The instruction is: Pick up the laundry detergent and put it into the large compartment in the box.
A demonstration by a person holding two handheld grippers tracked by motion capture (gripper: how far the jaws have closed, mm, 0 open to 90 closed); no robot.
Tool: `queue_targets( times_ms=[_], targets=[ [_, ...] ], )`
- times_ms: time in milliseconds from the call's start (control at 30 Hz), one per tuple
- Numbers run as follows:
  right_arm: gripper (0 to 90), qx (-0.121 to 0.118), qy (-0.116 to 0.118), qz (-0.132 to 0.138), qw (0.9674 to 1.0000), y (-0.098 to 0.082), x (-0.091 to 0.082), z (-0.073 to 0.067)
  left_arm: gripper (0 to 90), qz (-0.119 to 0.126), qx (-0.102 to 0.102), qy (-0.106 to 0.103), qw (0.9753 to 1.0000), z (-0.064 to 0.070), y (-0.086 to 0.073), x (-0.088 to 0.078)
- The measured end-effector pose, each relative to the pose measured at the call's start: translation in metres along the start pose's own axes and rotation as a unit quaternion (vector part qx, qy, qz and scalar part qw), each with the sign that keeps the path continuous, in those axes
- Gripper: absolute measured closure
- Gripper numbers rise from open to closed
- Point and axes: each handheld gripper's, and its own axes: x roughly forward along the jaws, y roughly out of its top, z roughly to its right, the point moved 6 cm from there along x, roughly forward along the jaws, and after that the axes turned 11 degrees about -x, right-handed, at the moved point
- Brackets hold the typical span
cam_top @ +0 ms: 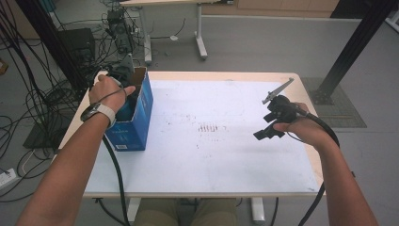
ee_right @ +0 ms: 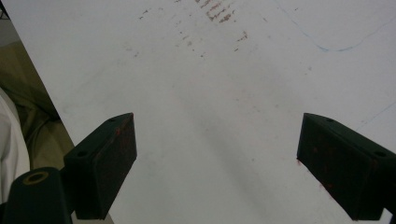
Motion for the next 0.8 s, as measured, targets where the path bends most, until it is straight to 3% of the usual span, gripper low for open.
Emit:
queue_targets(
  times_ms=[800],
  targets=[
    [12.1, -0.003, -0.001, -0.005, 1.0, 0.0026, 0.0001, -0.0004, 37.2, 0.003, 0.002, 0.0, 1.0, -0.0004, -0.0007, 0.0001]
  ],
)
